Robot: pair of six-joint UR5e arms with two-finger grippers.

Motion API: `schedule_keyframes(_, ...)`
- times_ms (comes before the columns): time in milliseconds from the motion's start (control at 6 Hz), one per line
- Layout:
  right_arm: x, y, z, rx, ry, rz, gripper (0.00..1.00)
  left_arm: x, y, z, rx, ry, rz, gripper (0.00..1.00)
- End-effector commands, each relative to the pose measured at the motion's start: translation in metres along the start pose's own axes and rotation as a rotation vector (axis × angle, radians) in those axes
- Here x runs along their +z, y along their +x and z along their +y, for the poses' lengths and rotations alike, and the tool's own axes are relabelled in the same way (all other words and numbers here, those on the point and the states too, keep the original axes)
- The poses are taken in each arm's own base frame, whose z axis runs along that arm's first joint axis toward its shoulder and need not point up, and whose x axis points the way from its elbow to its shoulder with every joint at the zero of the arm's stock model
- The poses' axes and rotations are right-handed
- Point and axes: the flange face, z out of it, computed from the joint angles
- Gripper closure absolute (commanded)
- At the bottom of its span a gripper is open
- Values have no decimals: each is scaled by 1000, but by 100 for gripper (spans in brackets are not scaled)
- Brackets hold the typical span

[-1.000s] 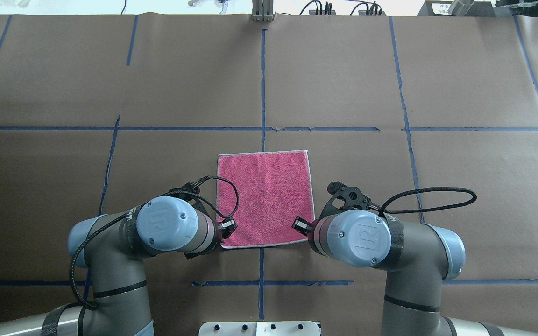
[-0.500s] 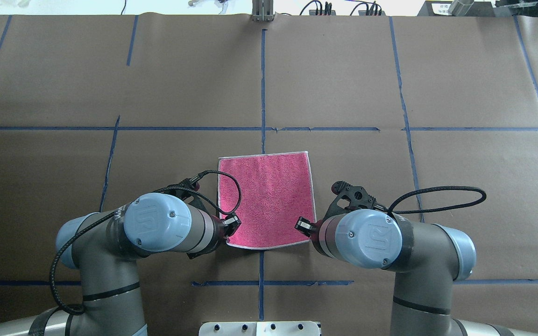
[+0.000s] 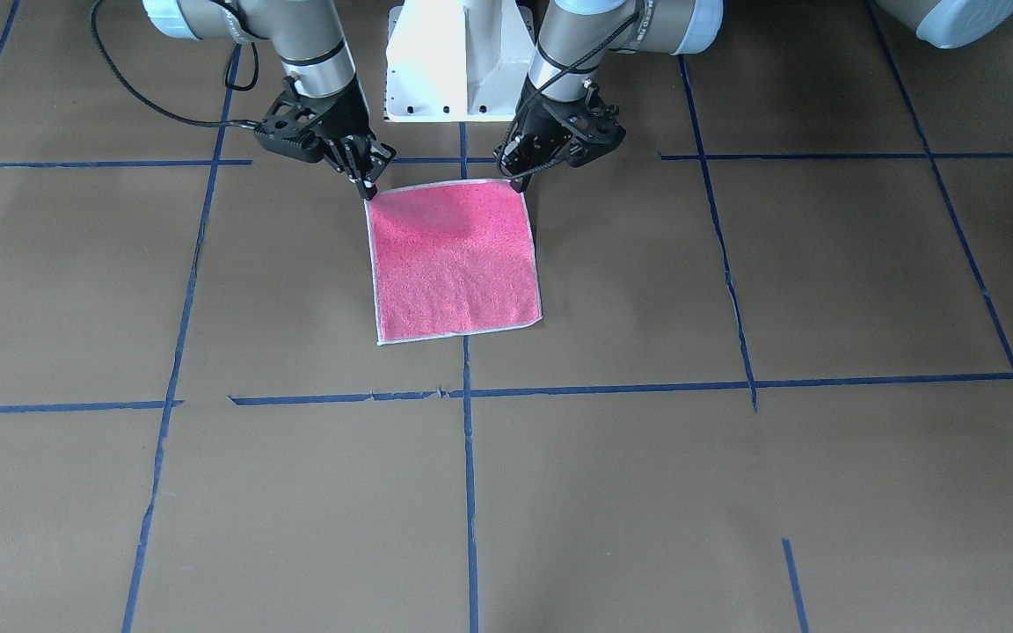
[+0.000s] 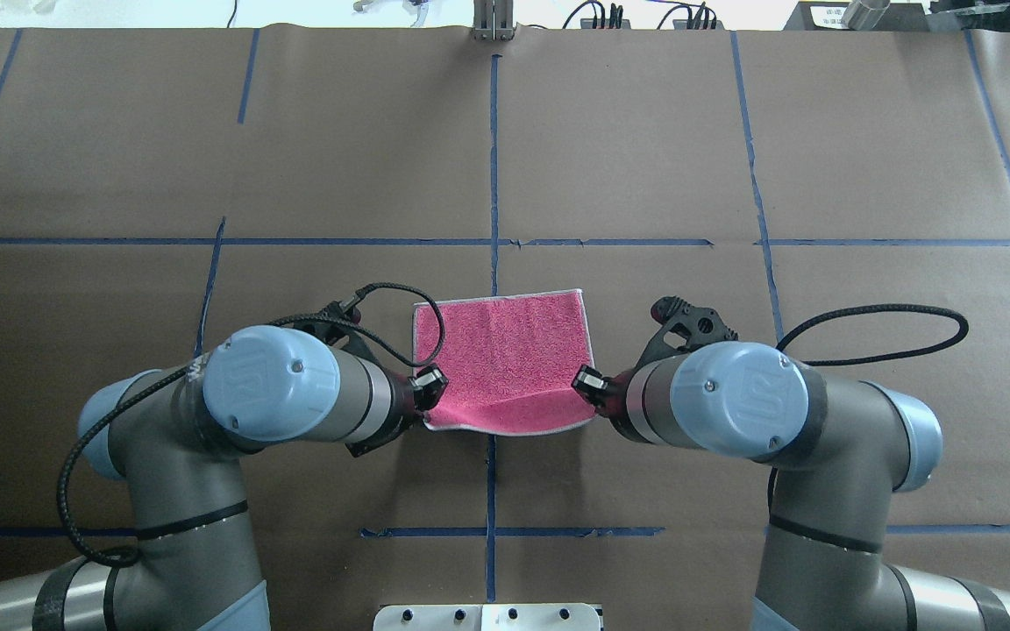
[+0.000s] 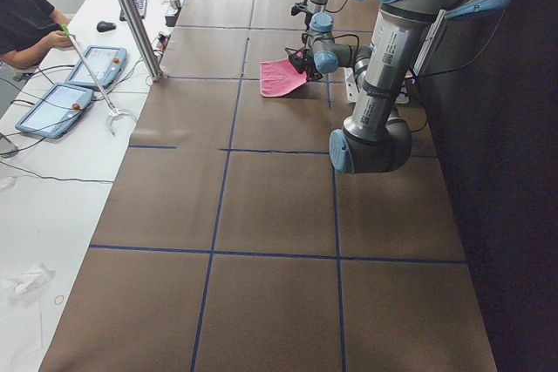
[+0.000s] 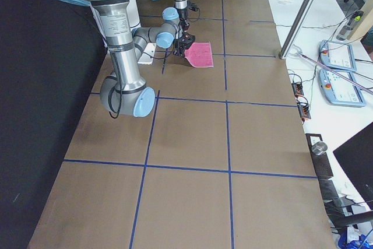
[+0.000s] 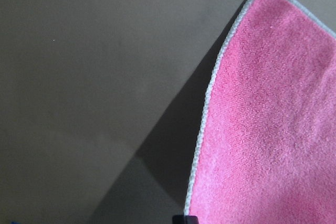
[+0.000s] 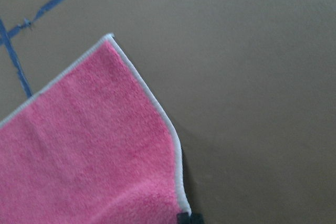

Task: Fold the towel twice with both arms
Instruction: 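Lift the near edge with both grippers and fold it over the far edge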

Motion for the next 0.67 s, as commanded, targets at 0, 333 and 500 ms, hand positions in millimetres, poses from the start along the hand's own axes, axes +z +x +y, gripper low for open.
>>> schedule_keyframes(0,17,-45,-46,58,61,-5,98,11,32,-47,-41,75,11,100)
schedule_keyframes(333,36,-83,-77,101,80,19,98,27,40,-75,-55,117,-16,100)
schedule_keyframes(500,48,-89,-89,112,93,37,98,37,39,-83,-51,123,-13,100)
